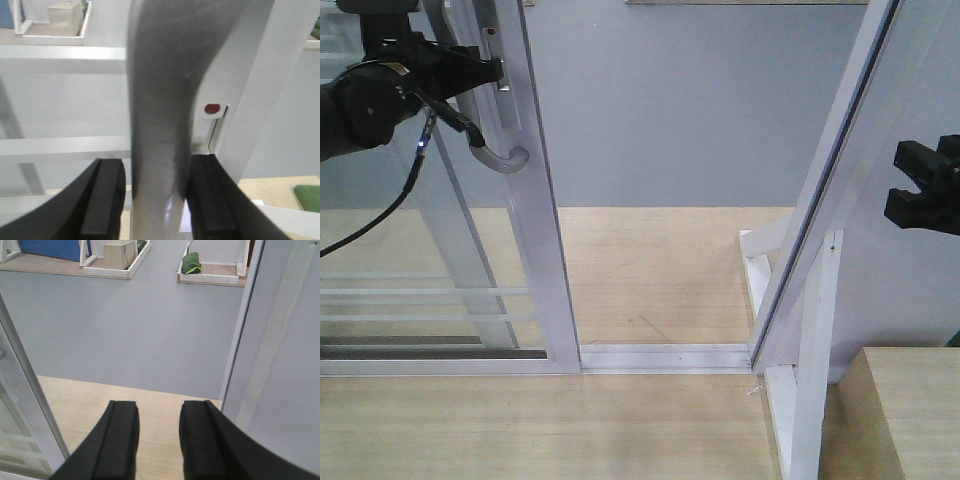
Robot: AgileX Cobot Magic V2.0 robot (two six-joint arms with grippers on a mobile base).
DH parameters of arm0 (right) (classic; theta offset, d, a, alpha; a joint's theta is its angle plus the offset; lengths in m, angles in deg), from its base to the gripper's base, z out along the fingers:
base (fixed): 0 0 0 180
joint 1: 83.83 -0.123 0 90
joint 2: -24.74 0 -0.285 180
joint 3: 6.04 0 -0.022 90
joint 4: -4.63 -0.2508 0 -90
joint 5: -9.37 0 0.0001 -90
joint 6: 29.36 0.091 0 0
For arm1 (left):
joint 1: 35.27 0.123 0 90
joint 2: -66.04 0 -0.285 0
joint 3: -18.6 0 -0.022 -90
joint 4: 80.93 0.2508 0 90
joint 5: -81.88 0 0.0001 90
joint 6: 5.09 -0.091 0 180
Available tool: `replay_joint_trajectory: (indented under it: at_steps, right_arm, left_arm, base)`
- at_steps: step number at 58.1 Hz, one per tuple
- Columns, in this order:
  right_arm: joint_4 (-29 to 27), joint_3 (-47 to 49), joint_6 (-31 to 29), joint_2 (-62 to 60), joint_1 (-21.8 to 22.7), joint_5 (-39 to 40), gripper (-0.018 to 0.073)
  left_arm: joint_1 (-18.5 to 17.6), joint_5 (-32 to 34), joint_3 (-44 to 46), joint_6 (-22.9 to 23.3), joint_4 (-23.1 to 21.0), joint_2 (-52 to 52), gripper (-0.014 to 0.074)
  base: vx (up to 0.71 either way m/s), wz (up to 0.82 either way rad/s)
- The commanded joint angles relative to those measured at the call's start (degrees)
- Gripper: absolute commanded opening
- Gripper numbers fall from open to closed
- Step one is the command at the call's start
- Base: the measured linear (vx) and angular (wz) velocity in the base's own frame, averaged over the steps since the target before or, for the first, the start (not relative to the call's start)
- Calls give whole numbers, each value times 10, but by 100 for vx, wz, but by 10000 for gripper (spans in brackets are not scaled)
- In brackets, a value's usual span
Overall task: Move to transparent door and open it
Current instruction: 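Slide the door farther open with the left gripper, away from the frame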
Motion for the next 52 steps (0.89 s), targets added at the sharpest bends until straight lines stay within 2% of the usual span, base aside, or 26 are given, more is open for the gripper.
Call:
replay_joint_trajectory:
  at_steps: [1, 18, 33, 52]
  right_arm:
    - [3, 17, -5, -6, 4, 45, 295]
    - [3, 17, -5, -6, 4, 44, 295]
    - [3, 17, -5, -6, 4, 44, 295]
    - [3, 17, -5, -6, 4, 44, 295]
  left_arm:
    - [9, 54, 15, -1, -3, 42, 398]
    - [38, 22, 14, -3, 0, 64, 398]
    - [74, 4, 14, -52, -1, 83, 398]
    - [122, -22, 14, -54, -1, 86, 398]
  base:
    - [0, 0]
    - [0, 0]
    - [0, 0]
    - [0, 0]
